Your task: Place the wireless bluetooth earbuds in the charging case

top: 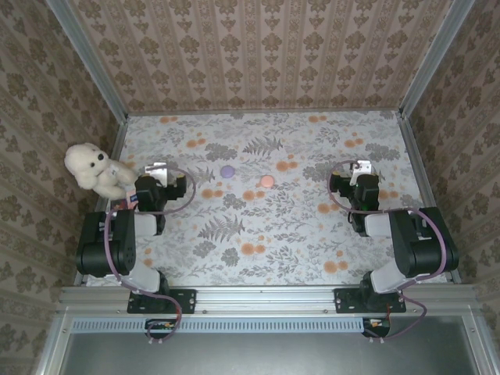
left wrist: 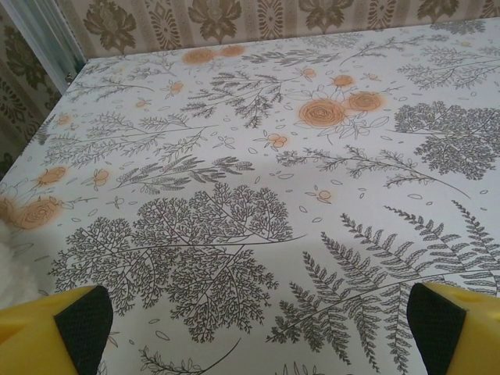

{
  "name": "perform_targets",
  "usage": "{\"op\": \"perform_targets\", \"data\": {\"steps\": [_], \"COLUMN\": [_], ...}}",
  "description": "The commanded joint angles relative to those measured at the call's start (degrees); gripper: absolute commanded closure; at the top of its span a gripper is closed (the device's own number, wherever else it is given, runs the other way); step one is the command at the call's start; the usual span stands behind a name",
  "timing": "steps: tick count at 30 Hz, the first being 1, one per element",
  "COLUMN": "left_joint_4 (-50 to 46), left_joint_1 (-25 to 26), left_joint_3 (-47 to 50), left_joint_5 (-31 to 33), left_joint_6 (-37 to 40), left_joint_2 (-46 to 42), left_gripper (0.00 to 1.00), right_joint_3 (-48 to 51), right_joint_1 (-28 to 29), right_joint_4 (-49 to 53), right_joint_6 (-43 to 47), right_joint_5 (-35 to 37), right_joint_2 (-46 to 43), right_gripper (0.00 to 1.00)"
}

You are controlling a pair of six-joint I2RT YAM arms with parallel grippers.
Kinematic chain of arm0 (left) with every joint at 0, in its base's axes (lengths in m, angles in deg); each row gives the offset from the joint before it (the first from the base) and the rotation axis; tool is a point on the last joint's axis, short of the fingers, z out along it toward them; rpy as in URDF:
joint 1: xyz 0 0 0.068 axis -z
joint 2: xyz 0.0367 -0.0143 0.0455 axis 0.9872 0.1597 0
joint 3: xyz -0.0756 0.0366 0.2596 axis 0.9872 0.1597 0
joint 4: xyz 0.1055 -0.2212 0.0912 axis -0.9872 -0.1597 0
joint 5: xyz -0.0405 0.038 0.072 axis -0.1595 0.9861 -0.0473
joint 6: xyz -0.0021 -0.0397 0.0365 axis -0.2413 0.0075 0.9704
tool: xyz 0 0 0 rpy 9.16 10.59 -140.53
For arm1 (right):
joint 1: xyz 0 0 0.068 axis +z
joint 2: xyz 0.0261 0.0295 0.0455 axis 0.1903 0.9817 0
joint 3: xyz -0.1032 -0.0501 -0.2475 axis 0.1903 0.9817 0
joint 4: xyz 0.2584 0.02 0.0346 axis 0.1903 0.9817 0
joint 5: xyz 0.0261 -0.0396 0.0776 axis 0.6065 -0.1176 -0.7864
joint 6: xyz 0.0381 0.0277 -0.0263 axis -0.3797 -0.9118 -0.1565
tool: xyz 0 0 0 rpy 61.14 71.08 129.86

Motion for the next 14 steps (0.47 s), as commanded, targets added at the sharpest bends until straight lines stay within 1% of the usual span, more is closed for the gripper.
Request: {"op": "perform_targets", "data": {"steps": [1,6,8,14], "left_joint_4": [-0.98,-1.03,-1.03,-0.83], "left_joint_1": [-0.28,-0.29,-0.12,-0.15], "left_joint_3": [-0.86,-0.85,-0.84,-0.65], "left_joint_5": [-1.28,-1.2,-1.19,-1.07], "left_joint_6": [-0.43,-0.47,-0.46,-0.37], "left_joint_2": [-0.01,-0.01,-0.01,-0.09], "left_gripper": [0.0,0.0,0.0,0.0], "right_joint_3": [-0.77,-1.53,-2.17,-0.73], "right_joint_1": [0.36,0.24,-0.65,-0.19], "right_joint_4": [-0.97,0.01,1.2,-0.9], "right_joint_6": [0.61,0.52,-0.02,0.56], "right_joint_5": [0.63,0.41,-1.23,-1.06], "right_joint_2": [0.01,0.51,0.64,-0.15], "right_gripper": [0.0,0.0,0.0,0.0]}}
